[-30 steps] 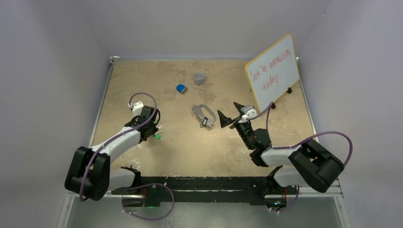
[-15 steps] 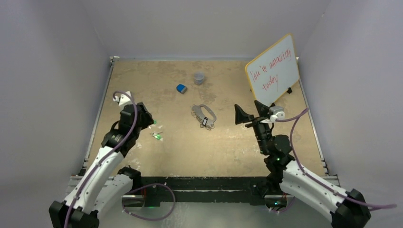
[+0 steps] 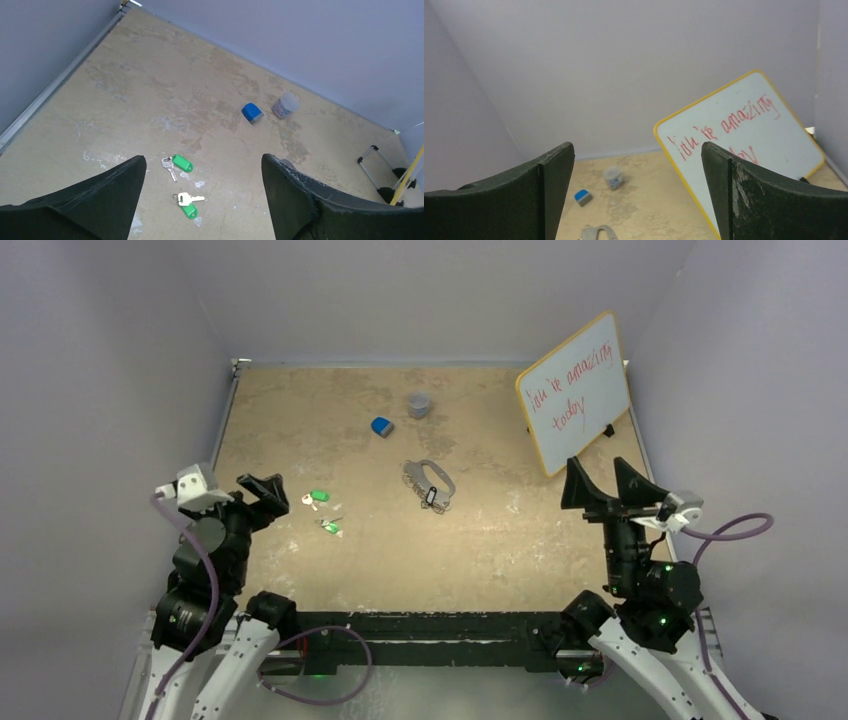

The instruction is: Remove the keys from the keyring

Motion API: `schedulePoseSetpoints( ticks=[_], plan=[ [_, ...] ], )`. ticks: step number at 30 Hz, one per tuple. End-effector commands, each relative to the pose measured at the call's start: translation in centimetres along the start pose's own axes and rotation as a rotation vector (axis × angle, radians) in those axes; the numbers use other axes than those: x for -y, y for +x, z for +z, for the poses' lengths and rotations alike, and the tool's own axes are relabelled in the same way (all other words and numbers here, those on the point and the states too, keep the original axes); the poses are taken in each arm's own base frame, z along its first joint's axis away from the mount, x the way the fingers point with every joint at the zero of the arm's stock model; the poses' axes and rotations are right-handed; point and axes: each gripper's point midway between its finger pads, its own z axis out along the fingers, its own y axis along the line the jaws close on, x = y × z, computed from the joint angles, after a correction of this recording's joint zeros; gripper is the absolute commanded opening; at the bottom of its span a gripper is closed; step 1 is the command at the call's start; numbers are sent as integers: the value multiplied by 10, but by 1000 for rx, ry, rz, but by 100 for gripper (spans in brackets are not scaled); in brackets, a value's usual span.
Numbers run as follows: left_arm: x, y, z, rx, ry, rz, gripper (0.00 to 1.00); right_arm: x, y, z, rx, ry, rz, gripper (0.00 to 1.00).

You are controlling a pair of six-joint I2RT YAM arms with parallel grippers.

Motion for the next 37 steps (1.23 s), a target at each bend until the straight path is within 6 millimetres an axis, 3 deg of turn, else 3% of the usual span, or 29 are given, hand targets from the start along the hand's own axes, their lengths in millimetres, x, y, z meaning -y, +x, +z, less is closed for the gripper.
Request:
schedulePoseSetpoints(
  ticks=[1,9,16,25,37],
  plan=[
    [-10,-21,-17,102,-5,-7,84,25,-5,-11,-9,78,-131,99],
    [-21,-23,-28,228,27,-52,87,58,-15,-28,48,205,-204,99],
    [-26,-43,-43,340,49,-20,92,74,-8,-33,26,293,-225,99],
    [-31,-43,-43,343,17,-28,95,67,3,-30,7,248,-237,99],
    [-22,-40,-40,334,62,6,97,67,6,-30,6,245,-258,99]
  ],
)
